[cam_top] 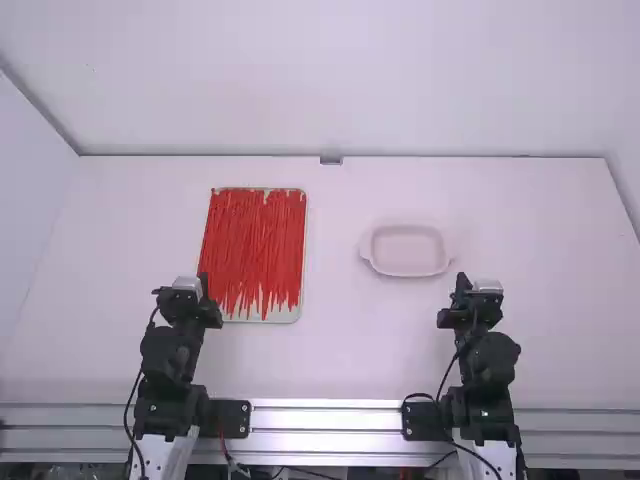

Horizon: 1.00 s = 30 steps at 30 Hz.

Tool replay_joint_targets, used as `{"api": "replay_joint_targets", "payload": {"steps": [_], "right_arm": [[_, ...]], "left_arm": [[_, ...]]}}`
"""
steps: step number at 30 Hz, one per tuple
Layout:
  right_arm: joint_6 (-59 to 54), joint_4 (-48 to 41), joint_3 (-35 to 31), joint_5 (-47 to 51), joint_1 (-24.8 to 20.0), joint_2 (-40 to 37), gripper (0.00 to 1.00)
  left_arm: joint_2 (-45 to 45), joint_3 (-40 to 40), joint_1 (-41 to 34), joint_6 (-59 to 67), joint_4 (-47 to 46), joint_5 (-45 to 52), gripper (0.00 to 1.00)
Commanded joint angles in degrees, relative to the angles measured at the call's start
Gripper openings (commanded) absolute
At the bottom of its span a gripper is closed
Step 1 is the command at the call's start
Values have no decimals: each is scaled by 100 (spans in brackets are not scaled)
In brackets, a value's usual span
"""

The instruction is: Fasten the cable tie

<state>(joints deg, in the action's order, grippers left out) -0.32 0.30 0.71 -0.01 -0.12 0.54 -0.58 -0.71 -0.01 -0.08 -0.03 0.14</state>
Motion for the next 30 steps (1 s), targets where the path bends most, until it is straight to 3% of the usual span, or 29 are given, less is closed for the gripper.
{"api": "replay_joint_targets", "payload": {"steps": [1, 14, 30], "right_arm": [[9, -1, 1, -11, 0, -2, 0], [29, -247, 541, -94, 8, 463, 7], [35, -1270, 2087, -240, 327, 2372, 32]], "left_arm": [[1, -1, 0, 2, 1, 0, 0], [-418, -566, -16, -61, -302, -7, 7], [-2196, -2119, -72, -10, -1601, 447, 32]]}}
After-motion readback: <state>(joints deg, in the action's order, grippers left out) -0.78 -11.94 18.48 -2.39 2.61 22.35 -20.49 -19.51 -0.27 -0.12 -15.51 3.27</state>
